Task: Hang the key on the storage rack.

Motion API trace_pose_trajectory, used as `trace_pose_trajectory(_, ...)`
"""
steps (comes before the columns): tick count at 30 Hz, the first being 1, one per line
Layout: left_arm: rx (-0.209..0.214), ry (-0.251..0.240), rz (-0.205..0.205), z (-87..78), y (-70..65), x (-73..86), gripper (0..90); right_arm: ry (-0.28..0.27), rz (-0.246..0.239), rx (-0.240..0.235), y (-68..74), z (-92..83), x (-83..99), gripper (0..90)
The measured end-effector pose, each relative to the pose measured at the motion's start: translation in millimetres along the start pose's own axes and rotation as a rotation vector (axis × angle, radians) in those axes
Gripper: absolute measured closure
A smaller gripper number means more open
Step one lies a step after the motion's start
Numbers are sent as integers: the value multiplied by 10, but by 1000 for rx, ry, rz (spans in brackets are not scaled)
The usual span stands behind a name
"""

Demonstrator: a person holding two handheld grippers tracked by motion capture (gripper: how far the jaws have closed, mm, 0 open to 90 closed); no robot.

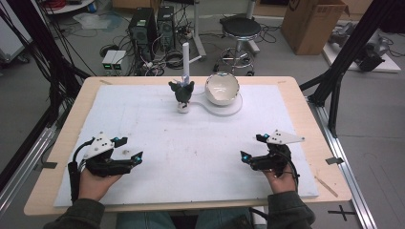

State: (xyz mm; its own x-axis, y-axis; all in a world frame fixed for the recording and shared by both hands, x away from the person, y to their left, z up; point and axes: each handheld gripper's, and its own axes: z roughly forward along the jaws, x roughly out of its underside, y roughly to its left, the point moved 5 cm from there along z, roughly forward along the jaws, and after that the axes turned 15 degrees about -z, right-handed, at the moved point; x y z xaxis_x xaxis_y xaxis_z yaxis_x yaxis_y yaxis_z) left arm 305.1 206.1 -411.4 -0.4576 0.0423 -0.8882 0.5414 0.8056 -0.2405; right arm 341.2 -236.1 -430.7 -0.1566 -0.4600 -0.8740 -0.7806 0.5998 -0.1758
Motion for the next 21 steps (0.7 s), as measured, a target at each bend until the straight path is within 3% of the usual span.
trace_pose_trajectory(21, -27, 9, -11, -176, 79, 159, 225, 4, -2, -2, 6, 9, 1, 76)
